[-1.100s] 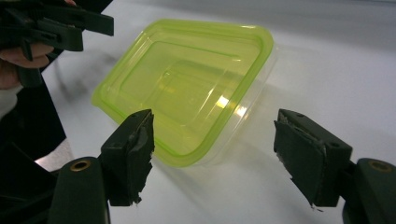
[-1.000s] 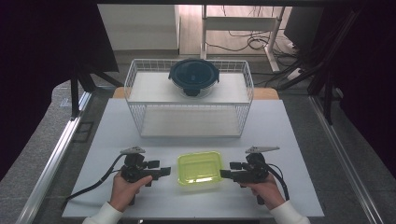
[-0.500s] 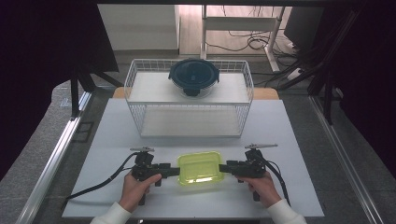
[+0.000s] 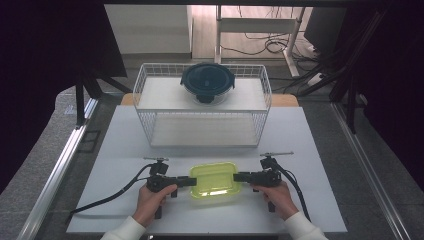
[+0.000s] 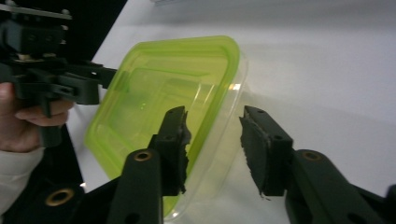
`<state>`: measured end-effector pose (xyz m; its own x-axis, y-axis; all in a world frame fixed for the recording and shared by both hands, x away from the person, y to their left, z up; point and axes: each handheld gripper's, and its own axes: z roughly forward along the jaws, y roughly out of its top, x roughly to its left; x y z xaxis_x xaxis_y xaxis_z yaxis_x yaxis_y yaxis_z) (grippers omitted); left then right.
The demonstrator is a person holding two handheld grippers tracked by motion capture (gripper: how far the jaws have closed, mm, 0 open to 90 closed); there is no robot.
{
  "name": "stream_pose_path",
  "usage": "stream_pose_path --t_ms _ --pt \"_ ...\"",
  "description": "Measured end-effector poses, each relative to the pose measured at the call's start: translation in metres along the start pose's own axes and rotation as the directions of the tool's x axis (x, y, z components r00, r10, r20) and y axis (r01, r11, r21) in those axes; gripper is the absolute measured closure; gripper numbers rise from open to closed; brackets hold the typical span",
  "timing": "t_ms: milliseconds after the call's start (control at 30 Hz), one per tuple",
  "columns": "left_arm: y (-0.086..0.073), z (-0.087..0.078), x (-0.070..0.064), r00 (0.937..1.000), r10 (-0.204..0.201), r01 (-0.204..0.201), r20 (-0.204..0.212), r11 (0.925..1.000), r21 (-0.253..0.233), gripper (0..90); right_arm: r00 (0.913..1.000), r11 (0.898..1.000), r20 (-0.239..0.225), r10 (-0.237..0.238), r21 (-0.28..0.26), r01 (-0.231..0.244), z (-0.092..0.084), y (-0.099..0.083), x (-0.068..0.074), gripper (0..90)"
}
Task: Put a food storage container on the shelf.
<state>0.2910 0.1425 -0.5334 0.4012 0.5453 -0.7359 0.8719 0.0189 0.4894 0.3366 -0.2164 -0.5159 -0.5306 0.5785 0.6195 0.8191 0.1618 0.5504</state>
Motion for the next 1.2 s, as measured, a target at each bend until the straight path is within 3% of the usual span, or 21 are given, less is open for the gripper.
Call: stream_pose_path --t_ms 133,233,467,833,1200 --pt "-0.001 0.003 0.0 0.9989 -0.041 0.041 0.021 0.9991 -0.013 63.0 0.9989 0.999 -0.03 0.037 0.022 -0.037 0.001 0.0 -0.001 70.2" --pt "-0.002 0.003 0.0 0.9989 -0.044 0.044 0.013 0.9986 -0.027 71.2 0.9987 0.999 -0.022 0.045 0.02 -0.045 -0.002 -0.001 0.001 72.1" --pt "-0.001 -0.003 -0.003 0.9998 -0.019 0.02 0.007 0.9986 -0.049 76.1 0.9981 0.998 -0.03 0.055 0.016 -0.055 -0.006 -0.002 0.007 75.1" --pt "-0.001 -0.014 -0.012 0.9994 0.027 -0.025 0.021 0.9974 -0.067 79.4 0.999 1.0 -0.038 -0.023 -0.018 0.023 -0.015 0.001 0.018 78.4" --pt "0.0 -0.021 -0.018 0.998 0.05 -0.047 0.038 0.9955 -0.082 79.5 0.9963 0.996 -0.044 -0.073 -0.044 0.071 -0.021 0.003 0.028 78.5"
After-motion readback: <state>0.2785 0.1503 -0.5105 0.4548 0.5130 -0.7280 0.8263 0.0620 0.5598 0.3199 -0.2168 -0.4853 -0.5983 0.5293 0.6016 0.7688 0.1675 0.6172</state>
